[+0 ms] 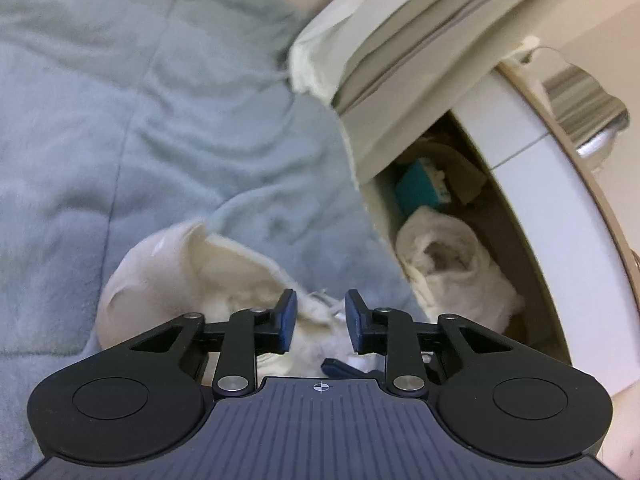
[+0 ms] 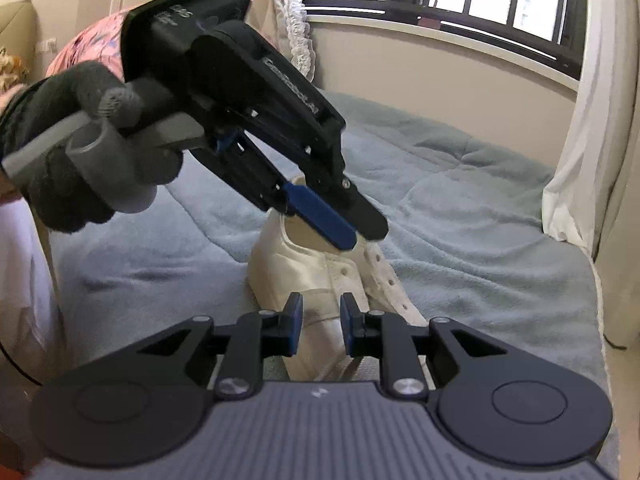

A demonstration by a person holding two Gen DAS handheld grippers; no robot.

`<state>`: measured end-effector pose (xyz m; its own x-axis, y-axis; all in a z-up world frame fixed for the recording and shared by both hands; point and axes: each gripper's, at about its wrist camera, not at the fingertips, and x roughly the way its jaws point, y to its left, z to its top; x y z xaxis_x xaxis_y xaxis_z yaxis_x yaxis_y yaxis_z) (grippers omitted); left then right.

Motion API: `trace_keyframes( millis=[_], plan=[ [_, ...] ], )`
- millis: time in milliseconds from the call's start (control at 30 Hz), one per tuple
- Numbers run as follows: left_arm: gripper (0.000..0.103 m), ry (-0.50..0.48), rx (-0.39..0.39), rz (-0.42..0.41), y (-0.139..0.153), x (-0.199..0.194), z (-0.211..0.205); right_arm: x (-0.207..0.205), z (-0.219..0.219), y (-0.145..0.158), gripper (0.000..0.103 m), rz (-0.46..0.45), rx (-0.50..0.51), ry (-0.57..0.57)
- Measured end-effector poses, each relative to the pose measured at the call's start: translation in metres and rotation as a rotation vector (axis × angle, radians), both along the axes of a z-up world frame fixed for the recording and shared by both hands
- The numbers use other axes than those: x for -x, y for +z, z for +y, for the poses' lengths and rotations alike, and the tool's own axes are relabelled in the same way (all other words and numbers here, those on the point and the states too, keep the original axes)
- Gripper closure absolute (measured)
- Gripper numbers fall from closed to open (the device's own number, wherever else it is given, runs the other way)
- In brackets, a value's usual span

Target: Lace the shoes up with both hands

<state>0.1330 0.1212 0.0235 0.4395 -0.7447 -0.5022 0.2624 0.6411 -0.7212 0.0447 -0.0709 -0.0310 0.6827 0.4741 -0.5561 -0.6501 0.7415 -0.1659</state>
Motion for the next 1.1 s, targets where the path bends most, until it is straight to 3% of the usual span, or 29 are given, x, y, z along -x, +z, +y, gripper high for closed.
trace_keyframes(
  millis=[67,167,267,367,467,600,700,733,767,833,900,933,1000,1100],
  plan=[
    [0.076,-0.013,-0.031,-0.065,0.009,0.008,-0.001,-0.001,-0.002,-0.002,0.082,0.003,-0.002,-0.015],
    [0.074,-0.039,0.105,0.014,0.002,0.004,0.007,-0.004,-0.002,-0.005,0.081,0.026,-0.025,-0.034],
    [0.074,-0.023,0.212,0.168,-0.025,-0.006,0.016,-0.003,0.002,-0.007,0.081,0.03,-0.018,-0.027],
    [0.073,0.004,0.163,0.215,-0.036,-0.01,0.014,0.0,0.005,-0.008,0.077,0.035,-0.006,-0.011],
    [0.069,-0.005,0.11,0.181,-0.034,-0.007,0.007,0.003,0.009,-0.01,0.07,0.028,0.014,-0.001],
    [0.066,-0.006,0.059,0.154,-0.029,-0.004,0.005,0.004,0.01,-0.013,0.067,0.032,0.025,0.003],
    [0.062,0.002,-0.044,0.022,-0.002,0.008,0.004,0.005,0.01,-0.015,0.064,0.026,0.027,0.013],
    [0.055,-0.006,-0.079,-0.036,0.007,0.013,0.004,0.005,0.01,-0.016,0.063,0.022,0.03,0.018],
    [0.052,-0.017,-0.081,-0.037,0.01,0.014,0.004,0.005,0.011,-0.017,0.059,0.02,0.032,0.023],
    [0.048,-0.059,-0.062,0.038,0.006,0.008,0.005,0.007,0.012,-0.019,0.054,0.012,0.034,0.029],
    [0.046,-0.033,-0.105,0.147,-0.003,-0.004,0.008,0.008,0.013,-0.019,0.054,-0.002,0.035,0.029],
    [0.04,-0.017,-0.098,0.189,-0.007,-0.009,0.011,0.01,0.012,-0.017,0.056,-0.011,0.025,0.027],
    [0.035,0.016,-0.027,0.272,-0.015,-0.018,0.017,0.013,0.007,-0.007,0.075,-0.03,-0.032,0.038],
    [0.02,0.019,0.09,0.302,-0.016,-0.023,0.012,0.012,0.001,0.0,0.075,-0.053,-0.059,0.004]
  ],
)
